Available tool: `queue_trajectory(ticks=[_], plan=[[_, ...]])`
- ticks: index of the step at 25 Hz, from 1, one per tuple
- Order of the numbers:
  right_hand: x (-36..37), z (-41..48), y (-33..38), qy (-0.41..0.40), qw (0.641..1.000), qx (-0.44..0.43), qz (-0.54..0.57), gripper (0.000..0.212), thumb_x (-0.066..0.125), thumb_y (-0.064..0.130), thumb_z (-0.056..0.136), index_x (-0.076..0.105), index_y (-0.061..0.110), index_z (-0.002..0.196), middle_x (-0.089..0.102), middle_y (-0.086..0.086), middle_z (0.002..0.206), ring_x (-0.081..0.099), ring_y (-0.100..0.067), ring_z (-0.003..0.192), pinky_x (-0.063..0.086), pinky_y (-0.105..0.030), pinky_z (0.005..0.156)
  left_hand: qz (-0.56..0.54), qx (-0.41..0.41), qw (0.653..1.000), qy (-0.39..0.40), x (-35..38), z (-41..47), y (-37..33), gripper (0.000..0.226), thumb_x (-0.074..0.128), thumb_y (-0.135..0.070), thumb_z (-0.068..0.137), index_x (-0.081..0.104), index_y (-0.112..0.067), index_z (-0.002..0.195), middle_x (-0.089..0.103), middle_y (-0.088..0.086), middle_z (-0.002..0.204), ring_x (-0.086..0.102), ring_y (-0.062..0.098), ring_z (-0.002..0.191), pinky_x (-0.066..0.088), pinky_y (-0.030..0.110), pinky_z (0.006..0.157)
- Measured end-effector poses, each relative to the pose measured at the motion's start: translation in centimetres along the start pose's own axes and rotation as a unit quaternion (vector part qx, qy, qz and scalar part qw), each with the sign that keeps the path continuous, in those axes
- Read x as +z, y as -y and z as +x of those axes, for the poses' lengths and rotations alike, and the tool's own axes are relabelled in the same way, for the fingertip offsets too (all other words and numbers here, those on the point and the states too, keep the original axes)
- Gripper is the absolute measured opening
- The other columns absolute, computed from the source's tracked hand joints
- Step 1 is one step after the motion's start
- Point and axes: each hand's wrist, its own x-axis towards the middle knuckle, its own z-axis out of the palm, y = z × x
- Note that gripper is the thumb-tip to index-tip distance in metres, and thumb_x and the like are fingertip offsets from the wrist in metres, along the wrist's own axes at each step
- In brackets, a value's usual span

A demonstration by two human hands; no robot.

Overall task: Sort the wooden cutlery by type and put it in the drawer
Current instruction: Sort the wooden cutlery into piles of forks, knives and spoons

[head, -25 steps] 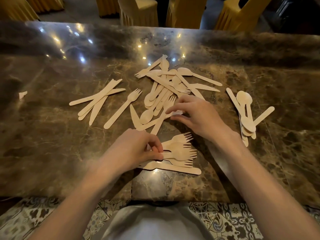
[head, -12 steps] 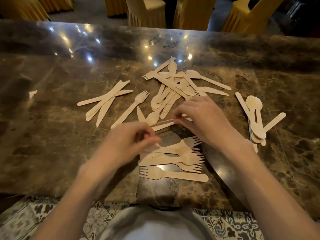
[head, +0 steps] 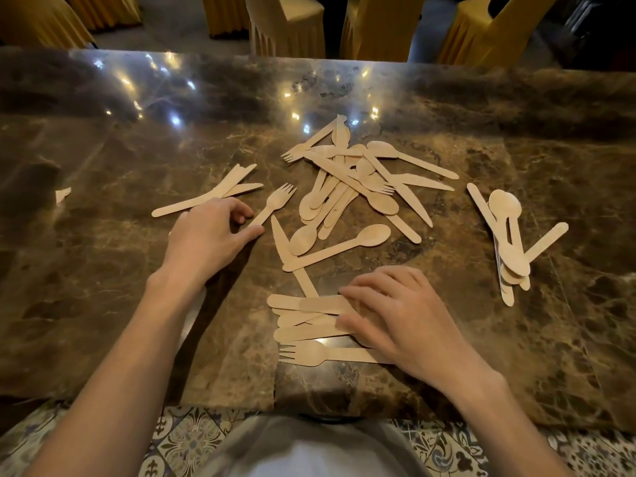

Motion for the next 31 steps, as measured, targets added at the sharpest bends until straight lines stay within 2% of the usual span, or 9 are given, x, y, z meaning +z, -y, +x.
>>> queue_trajectory(ticks=[2, 5, 9, 14, 16, 20, 25, 28, 31], plan=[[0.4, -0.8, -0.2, 0.013, 0.999, -0.011, -0.027, 0.054, 0.048, 0.066, 0.081, 0.066, 0.026, 0.113, 0.064, 0.008, 0.108, 0.054, -0.014, 0.104, 0.033, -0.034, 0.098, 0.003, -0.003, 1.0, 0.004, 0.2, 0.2, -0.1, 0.02, 0.065, -0.048, 0.08, 0.064, -0.034, 0.094, 0.055, -0.021, 0.073, 0.048, 0.005, 0.072, 0.036, 0.031, 0.065], [0.4, -1.1, -0.4, 0.004, 0.999, -0.022, -0.023, 0.051, 0.052, 0.063, 0.08, 0.067, 0.026, 0.112, 0.065, 0.007, 0.105, 0.055, -0.015, 0.103, 0.031, -0.035, 0.098, -0.025, -0.017, 0.999, 0.044, 0.1, 0.4, -0.7, 0.015, 0.066, -0.038, 0.083, 0.061, -0.029, 0.094, 0.055, -0.018, 0.075, 0.048, 0.006, 0.071, 0.032, 0.028, 0.06], [-0.5, -0.5, -1.3, -0.033, 0.998, 0.006, 0.049, 0.054, 0.052, 0.067, 0.077, 0.067, 0.028, 0.11, 0.065, 0.014, 0.107, 0.051, -0.006, 0.107, 0.028, -0.031, 0.099, -0.154, -0.014, 0.987, 0.046, -2.4, -0.5, -0.7, 0.011, 0.071, -0.031, 0.078, 0.064, -0.027, 0.087, 0.065, -0.005, 0.083, 0.059, 0.009, 0.074, 0.042, 0.024, 0.06], [-2.6, 1.2, -4.5, -0.081, 0.992, 0.082, 0.06, 0.031, 0.063, 0.045, 0.081, 0.07, 0.025, 0.103, 0.069, 0.01, 0.1, 0.058, -0.009, 0.101, 0.034, -0.035, 0.096, -0.309, 0.082, 0.942, 0.105, -5.2, -3.2, -3.2, 0.019, 0.074, -0.034, 0.067, 0.069, -0.024, 0.084, 0.067, -0.008, 0.074, 0.057, 0.004, 0.062, 0.046, 0.016, 0.059], [-3.1, 2.0, -5.4, -0.091, 0.99, 0.097, 0.048, 0.023, 0.068, 0.033, 0.081, 0.071, 0.023, 0.102, 0.07, 0.008, 0.098, 0.06, -0.011, 0.097, 0.039, -0.037, 0.094, -0.34, 0.101, 0.921, 0.16, -4.6, -4.3, -4.7, 0.022, 0.075, -0.03, 0.066, 0.069, -0.021, 0.084, 0.068, -0.004, 0.075, 0.058, 0.01, 0.064, 0.05, 0.022, 0.065], [-3.3, 4.4, -5.7, -0.065, 0.993, 0.092, 0.019, 0.023, 0.066, 0.032, 0.083, 0.07, 0.026, 0.105, 0.07, 0.007, 0.1, 0.059, -0.012, 0.098, 0.041, -0.036, 0.091, -0.293, 0.13, 0.904, 0.283, -0.4, -7.3, -7.4, 0.014, 0.077, -0.025, 0.072, 0.067, -0.027, 0.081, 0.068, 0.0, 0.078, 0.054, 0.004, 0.06, 0.048, 0.018, 0.062], [-2.5, 7.9, -3.9, 0.018, 0.999, -0.03, -0.012, 0.025, 0.064, 0.037, 0.084, 0.069, 0.029, 0.107, 0.067, 0.007, 0.104, 0.057, -0.014, 0.098, 0.041, -0.033, 0.086, -0.144, 0.172, 0.956, 0.191, 3.2, -8.9, -8.0, 0.009, 0.07, -0.034, 0.079, 0.062, -0.037, 0.081, 0.06, -0.019, 0.074, 0.051, 0.001, 0.073, 0.037, 0.018, 0.066], [-1.3, 9.3, -3.1, 0.065, 0.994, -0.069, -0.055, 0.028, 0.059, 0.041, 0.087, 0.065, 0.033, 0.114, 0.061, 0.007, 0.109, 0.049, -0.016, 0.104, 0.032, -0.03, 0.088, -0.088, 0.226, 0.959, 0.15, 3.6, -8.8, -7.7, 0.01, 0.068, -0.038, 0.08, 0.068, -0.03, 0.087, 0.053, -0.017, 0.078, 0.044, 0.007, 0.079, 0.033, 0.022, 0.073], [-0.7, 9.6, -2.8, 0.078, 0.993, -0.069, -0.056, 0.022, 0.059, 0.038, 0.088, 0.066, 0.031, 0.108, 0.059, 0.007, 0.113, 0.045, -0.016, 0.109, 0.027, -0.031, 0.094, -0.114, 0.239, 0.956, 0.129, 3.2, -8.9, -7.3, 0.012, 0.064, -0.044, 0.081, 0.066, -0.033, 0.084, 0.058, -0.018, 0.08, 0.048, 0.005, 0.079, 0.036, 0.021, 0.074]])
